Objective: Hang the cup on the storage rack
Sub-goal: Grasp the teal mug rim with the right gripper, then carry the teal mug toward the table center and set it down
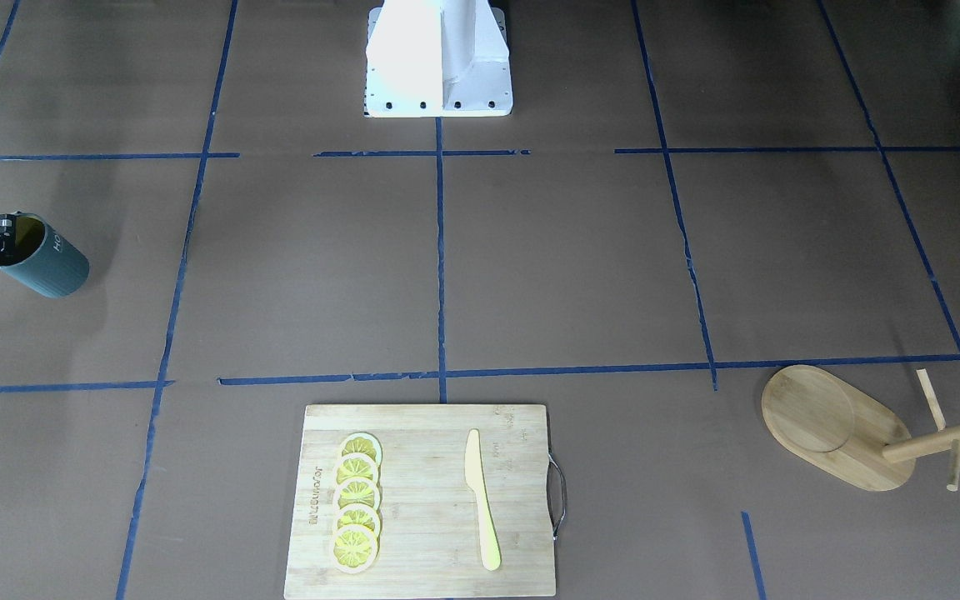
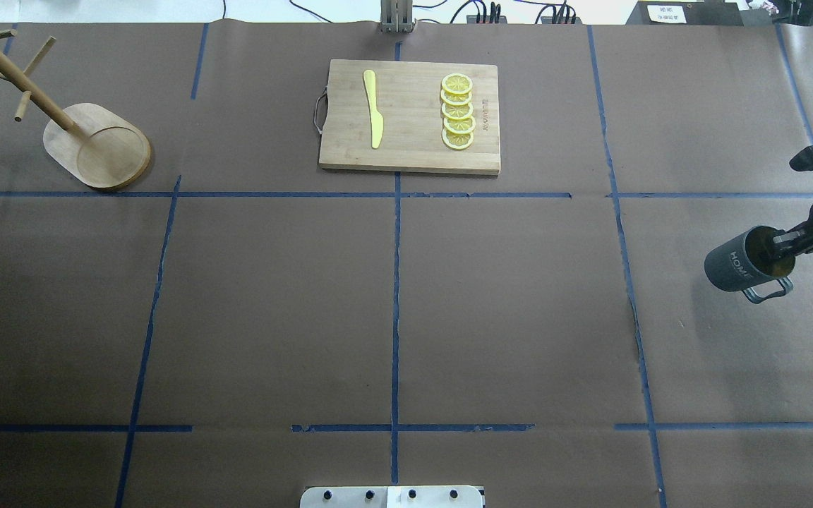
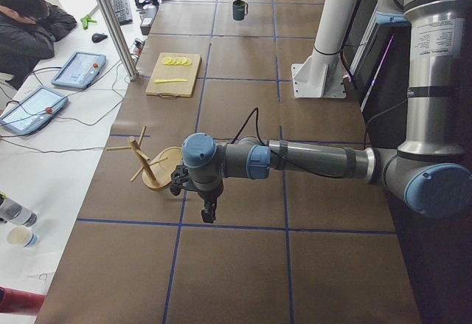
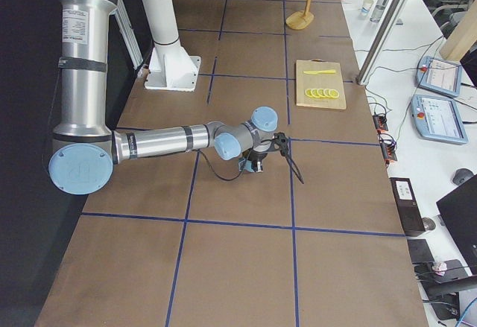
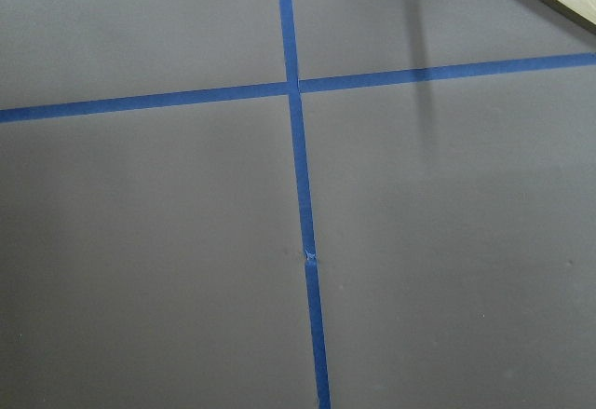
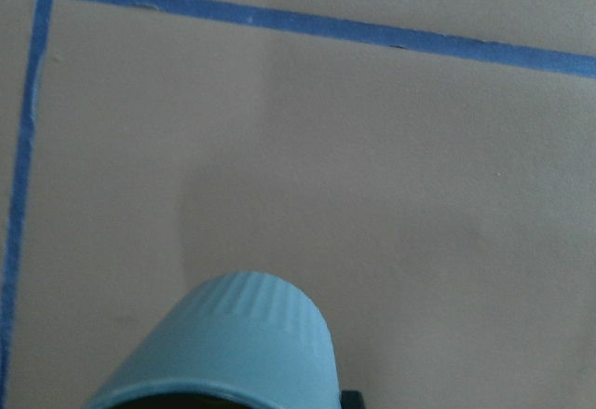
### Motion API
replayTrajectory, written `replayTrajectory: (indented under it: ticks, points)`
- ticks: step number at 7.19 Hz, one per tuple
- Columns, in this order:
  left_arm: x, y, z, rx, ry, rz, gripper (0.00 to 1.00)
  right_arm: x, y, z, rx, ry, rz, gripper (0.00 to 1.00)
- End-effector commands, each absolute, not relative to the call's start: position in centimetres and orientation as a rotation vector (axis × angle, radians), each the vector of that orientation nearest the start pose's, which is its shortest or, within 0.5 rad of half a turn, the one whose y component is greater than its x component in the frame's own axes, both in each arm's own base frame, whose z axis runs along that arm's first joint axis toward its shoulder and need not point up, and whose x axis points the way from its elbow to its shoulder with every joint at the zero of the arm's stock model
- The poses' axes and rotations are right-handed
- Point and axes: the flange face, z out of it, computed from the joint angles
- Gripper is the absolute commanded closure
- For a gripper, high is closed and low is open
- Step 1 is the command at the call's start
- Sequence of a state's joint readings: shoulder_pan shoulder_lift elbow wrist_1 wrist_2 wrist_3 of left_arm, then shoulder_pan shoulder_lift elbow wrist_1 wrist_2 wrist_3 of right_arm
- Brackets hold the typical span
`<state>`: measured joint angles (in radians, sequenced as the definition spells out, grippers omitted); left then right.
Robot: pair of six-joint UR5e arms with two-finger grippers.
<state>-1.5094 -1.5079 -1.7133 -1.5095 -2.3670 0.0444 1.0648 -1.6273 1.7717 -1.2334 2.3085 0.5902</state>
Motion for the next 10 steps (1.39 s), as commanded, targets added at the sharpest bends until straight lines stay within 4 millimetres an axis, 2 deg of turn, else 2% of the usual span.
replayTrajectory:
  ticks: [1, 3, 5, 6, 7, 8, 9, 10]
  points:
    - [-3.3, -46.8, 62.3, 0.01, 0.797, 0.106, 0.0, -22.2, -46.9, 46.4, -0.078, -0.897, 0.149, 1.0]
    - [-3.3, -46.9, 62.3, 0.01, 0.798, 0.106, 0.0, -28.8, -46.7, 38.1, -0.143, -0.845, 0.309, 1.0]
    - [-3.3, -46.9, 62.2, 0.013, 0.797, 0.107, 0.0, -39.6, -44.6, 29.2, -0.211, -0.736, 0.423, 1.0]
    - [-3.3, -46.8, 62.3, 0.011, 0.797, 0.108, 0.0, -42.5, -44.2, 25.7, -0.239, -0.735, 0.489, 1.0]
    - [-3.3, -46.9, 62.3, 0.012, 0.798, 0.108, 0.0, -44.9, -43.3, 23.2, -0.29, -0.745, 0.571, 1.0]
    - [-3.3, -46.9, 62.3, 0.012, 0.798, 0.108, 0.0, -47.9, -43.3, 21.1, -0.339, -0.734, 0.657, 1.0]
    - [-3.3, -46.9, 62.3, 0.011, 0.797, 0.108, 0.0, -51.4, -43.6, 19.1, -0.37, -0.708, 0.78, 1.0]
    - [-3.3, -46.9, 62.3, 0.012, 0.798, 0.108, 0.0, -54.8, -42.8, 17.6, -0.394, -0.679, 0.887, 1.0]
